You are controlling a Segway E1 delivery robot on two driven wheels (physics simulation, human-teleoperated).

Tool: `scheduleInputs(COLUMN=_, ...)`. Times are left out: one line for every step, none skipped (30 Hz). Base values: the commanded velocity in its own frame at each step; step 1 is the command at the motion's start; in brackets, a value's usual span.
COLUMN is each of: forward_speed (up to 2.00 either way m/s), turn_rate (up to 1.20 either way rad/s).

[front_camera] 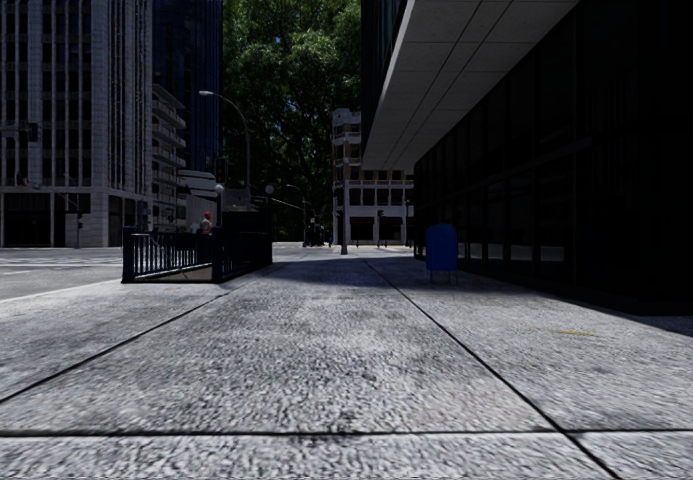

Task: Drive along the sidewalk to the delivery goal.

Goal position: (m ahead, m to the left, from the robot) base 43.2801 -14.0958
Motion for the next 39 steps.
scheduleInputs(forward_speed=2.00, turn_rate=0.00)
scheduleInputs(forward_speed=2.00, turn_rate=0.00)
scheduleInputs(forward_speed=2.00, turn_rate=0.00)
scheduleInputs(forward_speed=2.00, turn_rate=0.00)
scheduleInputs(forward_speed=2.00, turn_rate=0.00)
scheduleInputs(forward_speed=2.00, turn_rate=0.00)
scheduleInputs(forward_speed=2.00, turn_rate=0.00)
scheduleInputs(forward_speed=2.00, turn_rate=0.00)
scheduleInputs(forward_speed=2.00, turn_rate=0.00)
scheduleInputs(forward_speed=2.00, turn_rate=0.00)
scheduleInputs(forward_speed=2.00, turn_rate=0.00)
scheduleInputs(forward_speed=2.00, turn_rate=0.00)
scheduleInputs(forward_speed=2.00, turn_rate=0.00)
scheduleInputs(forward_speed=2.00, turn_rate=0.00)
scheduleInputs(forward_speed=2.00, turn_rate=0.00)
scheduleInputs(forward_speed=2.00, turn_rate=0.00)
scheduleInputs(forward_speed=2.00, turn_rate=0.00)
scheduleInputs(forward_speed=2.00, turn_rate=0.00)
scheduleInputs(forward_speed=2.00, turn_rate=0.00)
scheduleInputs(forward_speed=2.00, turn_rate=0.00)
scheduleInputs(forward_speed=2.00, turn_rate=0.00)
scheduleInputs(forward_speed=2.00, turn_rate=0.00)
scheduleInputs(forward_speed=2.00, turn_rate=0.00)
scheduleInputs(forward_speed=2.00, turn_rate=0.00)
scheduleInputs(forward_speed=2.00, turn_rate=0.00)
scheduleInputs(forward_speed=2.00, turn_rate=0.00)
scheduleInputs(forward_speed=2.00, turn_rate=0.00)
scheduleInputs(forward_speed=2.00, turn_rate=0.00)
scheduleInputs(forward_speed=2.00, turn_rate=0.00)
scheduleInputs(forward_speed=2.00, turn_rate=0.00)
scheduleInputs(forward_speed=2.00, turn_rate=0.00)
scheduleInputs(forward_speed=2.00, turn_rate=0.00)
scheduleInputs(forward_speed=2.00, turn_rate=0.00)
scheduleInputs(forward_speed=2.00, turn_rate=0.00)
scheduleInputs(forward_speed=2.00, turn_rate=0.00)
scheduleInputs(forward_speed=2.00, turn_rate=0.00)
scheduleInputs(forward_speed=2.00, turn_rate=0.00)
scheduleInputs(forward_speed=2.00, turn_rate=0.00)
scheduleInputs(forward_speed=2.00, turn_rate=0.00)
